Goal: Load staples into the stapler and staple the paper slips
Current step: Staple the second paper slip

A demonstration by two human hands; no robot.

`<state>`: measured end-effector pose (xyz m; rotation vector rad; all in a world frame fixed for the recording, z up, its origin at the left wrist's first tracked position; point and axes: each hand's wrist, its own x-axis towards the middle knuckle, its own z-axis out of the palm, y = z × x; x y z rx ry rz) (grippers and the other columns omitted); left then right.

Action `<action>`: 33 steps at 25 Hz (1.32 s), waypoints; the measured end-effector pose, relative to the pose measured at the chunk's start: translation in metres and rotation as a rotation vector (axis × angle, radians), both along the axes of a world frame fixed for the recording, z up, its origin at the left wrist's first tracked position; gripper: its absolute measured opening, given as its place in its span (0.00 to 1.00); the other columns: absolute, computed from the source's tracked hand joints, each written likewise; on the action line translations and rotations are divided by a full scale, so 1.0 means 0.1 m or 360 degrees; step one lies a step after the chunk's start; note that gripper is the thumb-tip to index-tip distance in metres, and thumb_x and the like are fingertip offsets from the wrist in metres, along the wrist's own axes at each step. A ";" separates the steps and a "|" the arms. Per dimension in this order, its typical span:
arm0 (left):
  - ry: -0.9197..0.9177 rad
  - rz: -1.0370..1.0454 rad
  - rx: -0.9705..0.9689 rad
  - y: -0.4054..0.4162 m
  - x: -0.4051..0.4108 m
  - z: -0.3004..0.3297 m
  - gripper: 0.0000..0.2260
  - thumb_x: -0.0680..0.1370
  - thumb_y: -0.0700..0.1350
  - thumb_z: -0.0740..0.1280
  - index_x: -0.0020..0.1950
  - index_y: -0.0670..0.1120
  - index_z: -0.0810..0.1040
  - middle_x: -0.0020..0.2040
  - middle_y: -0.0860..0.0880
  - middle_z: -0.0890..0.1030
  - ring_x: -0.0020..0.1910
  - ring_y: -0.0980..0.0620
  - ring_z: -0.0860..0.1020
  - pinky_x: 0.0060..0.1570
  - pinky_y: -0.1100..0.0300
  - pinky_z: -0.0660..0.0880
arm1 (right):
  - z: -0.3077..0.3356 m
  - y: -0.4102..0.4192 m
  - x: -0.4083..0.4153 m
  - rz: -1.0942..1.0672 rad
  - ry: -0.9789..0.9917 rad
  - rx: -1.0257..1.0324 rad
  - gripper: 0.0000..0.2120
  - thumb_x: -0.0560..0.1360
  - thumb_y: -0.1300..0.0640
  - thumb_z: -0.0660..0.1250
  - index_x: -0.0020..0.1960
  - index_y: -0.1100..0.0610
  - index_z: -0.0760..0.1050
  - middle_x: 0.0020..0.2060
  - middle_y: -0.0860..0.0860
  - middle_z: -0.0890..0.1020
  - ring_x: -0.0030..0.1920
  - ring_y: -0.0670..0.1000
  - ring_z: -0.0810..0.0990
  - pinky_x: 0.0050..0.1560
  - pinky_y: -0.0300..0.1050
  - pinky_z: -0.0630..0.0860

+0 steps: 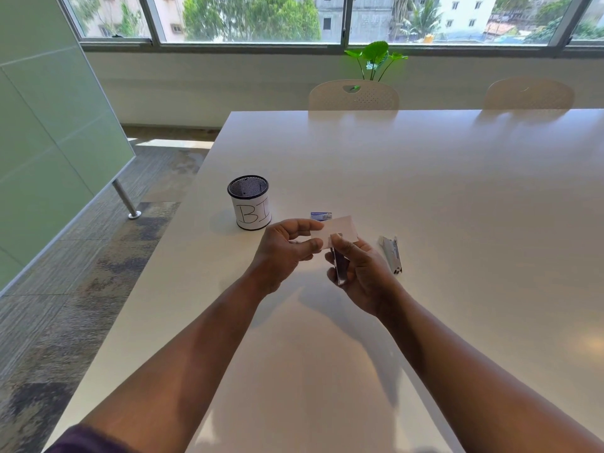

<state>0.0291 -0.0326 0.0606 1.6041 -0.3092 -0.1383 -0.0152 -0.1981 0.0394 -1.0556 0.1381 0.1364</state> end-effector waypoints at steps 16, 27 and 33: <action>-0.0038 -0.0076 -0.0025 -0.03 0.01 -0.06 0.12 0.74 0.37 0.76 0.54 0.50 0.85 0.51 0.48 0.87 0.41 0.49 0.84 0.40 0.63 0.78 | -0.08 0.05 0.05 -0.0299 0.0072 -0.0012 0.13 0.75 0.58 0.73 0.58 0.58 0.81 0.40 0.53 0.83 0.40 0.49 0.78 0.37 0.44 0.73; -0.0015 -0.0028 -0.0036 -0.05 0.02 -0.06 0.11 0.75 0.36 0.75 0.53 0.50 0.85 0.51 0.51 0.87 0.42 0.53 0.84 0.43 0.61 0.80 | -0.09 0.04 0.01 -0.0145 -0.0042 0.0006 0.18 0.71 0.51 0.76 0.60 0.53 0.81 0.44 0.51 0.83 0.42 0.48 0.79 0.40 0.43 0.74; 0.0056 0.0096 -0.0172 -0.01 0.05 -0.03 0.12 0.74 0.34 0.74 0.52 0.49 0.85 0.48 0.50 0.88 0.41 0.52 0.83 0.41 0.62 0.79 | -0.12 0.00 -0.01 -0.0073 -0.0152 0.0020 0.15 0.70 0.58 0.76 0.54 0.61 0.80 0.37 0.52 0.81 0.36 0.49 0.75 0.35 0.41 0.72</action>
